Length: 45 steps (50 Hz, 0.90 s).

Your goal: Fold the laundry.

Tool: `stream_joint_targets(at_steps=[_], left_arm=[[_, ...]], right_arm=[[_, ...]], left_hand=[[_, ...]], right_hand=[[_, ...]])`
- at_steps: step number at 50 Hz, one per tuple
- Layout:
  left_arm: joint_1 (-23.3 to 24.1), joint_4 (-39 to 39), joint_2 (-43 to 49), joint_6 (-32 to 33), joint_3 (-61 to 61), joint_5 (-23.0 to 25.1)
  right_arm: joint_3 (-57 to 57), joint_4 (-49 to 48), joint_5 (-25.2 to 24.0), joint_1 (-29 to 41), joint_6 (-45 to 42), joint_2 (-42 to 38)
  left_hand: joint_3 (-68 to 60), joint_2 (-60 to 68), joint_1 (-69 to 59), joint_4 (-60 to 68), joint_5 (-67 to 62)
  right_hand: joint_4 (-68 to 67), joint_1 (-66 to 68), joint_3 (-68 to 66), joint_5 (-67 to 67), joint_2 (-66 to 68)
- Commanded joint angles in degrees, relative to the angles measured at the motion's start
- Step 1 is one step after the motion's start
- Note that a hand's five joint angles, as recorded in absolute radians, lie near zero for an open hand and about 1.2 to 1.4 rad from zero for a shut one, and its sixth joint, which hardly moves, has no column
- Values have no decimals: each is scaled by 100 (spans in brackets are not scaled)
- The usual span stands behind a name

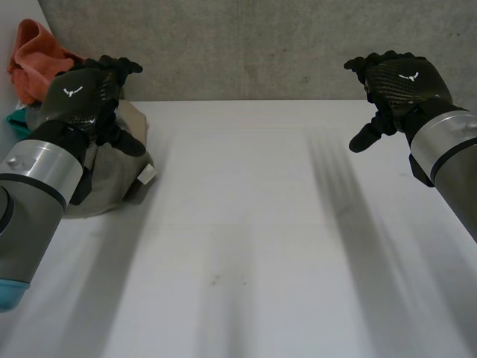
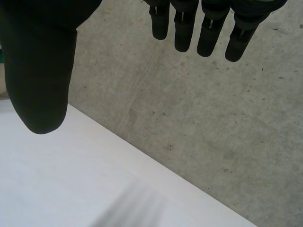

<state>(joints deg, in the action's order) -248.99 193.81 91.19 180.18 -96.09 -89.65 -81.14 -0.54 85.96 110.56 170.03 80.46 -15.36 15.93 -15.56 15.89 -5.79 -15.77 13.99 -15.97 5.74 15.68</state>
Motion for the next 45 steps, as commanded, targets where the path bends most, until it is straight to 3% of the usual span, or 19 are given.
stream_joint_targets(at_steps=[1,16,19,27,32,36,45], left_arm=[[8,17,91,0,-6,9],[-18,341,364,123,73,1],[-71,596,539,517,143,9],[-677,1379,1611,2511,837,281],[-1352,1415,2716,3662,1916,624],[-1740,1440,3455,4068,2689,730],[-2189,1476,4793,4166,4317,800]], right_arm=[[10,-8,-9,1,-14,-13],[37,-8,-62,-8,-31,-30],[37,-8,-150,-17,-40,-39],[28,1,-273,-17,-40,-48],[1,1,-273,-17,-40,-39],[-7,-8,-273,-17,-40,-48],[-7,-8,-273,-17,-40,-100]], left_hand=[[481,-538,500,-534,524],[380,-437,400,-433,423],[380,-437,400,-433,423],[397,-453,416,-450,439],[397,-453,416,-450,439],[347,-403,366,-400,389],[28,-84,47,-81,70]], right_hand=[[577,-399,597,-574,-568],[577,-399,597,-574,-568],[577,-399,597,-574,-568],[577,-399,597,-574,-568],[577,-399,597,-574,-568],[577,-399,597,-574,-568],[577,-399,597,-574,-568]])
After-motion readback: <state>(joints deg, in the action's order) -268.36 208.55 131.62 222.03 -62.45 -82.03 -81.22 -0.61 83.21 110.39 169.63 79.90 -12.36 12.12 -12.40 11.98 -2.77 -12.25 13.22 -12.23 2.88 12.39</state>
